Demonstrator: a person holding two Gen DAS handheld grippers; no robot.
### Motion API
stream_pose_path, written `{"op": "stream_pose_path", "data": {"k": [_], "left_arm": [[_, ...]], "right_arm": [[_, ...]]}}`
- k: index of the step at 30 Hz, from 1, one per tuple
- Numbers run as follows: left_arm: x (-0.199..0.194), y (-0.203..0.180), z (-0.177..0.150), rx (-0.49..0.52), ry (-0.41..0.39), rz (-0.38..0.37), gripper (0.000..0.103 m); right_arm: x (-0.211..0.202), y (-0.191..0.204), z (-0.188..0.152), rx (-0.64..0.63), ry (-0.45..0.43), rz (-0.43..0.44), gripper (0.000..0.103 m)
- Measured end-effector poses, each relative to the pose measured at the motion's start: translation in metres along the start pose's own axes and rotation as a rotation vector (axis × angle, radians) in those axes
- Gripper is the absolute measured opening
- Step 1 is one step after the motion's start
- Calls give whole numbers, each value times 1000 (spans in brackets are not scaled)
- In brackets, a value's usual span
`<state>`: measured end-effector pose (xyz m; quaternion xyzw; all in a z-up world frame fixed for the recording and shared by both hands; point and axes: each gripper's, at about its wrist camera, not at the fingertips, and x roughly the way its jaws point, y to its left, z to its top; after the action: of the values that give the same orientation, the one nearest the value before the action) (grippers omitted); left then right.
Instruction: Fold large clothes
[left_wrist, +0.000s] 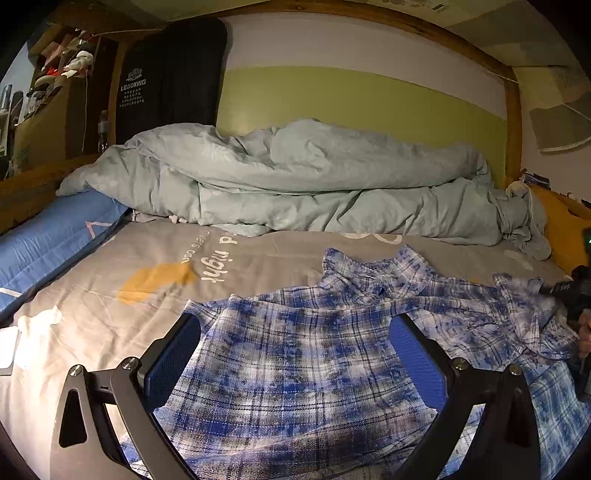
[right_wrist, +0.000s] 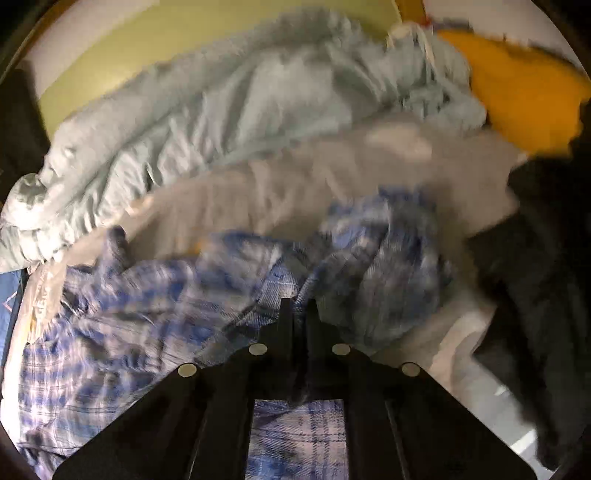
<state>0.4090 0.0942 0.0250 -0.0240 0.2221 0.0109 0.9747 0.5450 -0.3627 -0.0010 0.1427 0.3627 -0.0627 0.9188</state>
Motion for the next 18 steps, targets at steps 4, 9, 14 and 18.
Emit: {"op": "stream_pose_path", "data": {"k": [4,9,14,18], "left_arm": [[-1,0,0,-2,-3,-3,103],[-2,0,1,-3,-5,-6,103],[-1,0,1,-3,-5,-8,103],[-3,0,1,-4,-6,-10,103]], "right_arm": [[-49,10,5,-32,-158,148,5],[-61,29,2,-71,-180,72,5],[-69,22,3,-47,-231,68,5],[-59,7,2,7,-193,-79,6]]}}
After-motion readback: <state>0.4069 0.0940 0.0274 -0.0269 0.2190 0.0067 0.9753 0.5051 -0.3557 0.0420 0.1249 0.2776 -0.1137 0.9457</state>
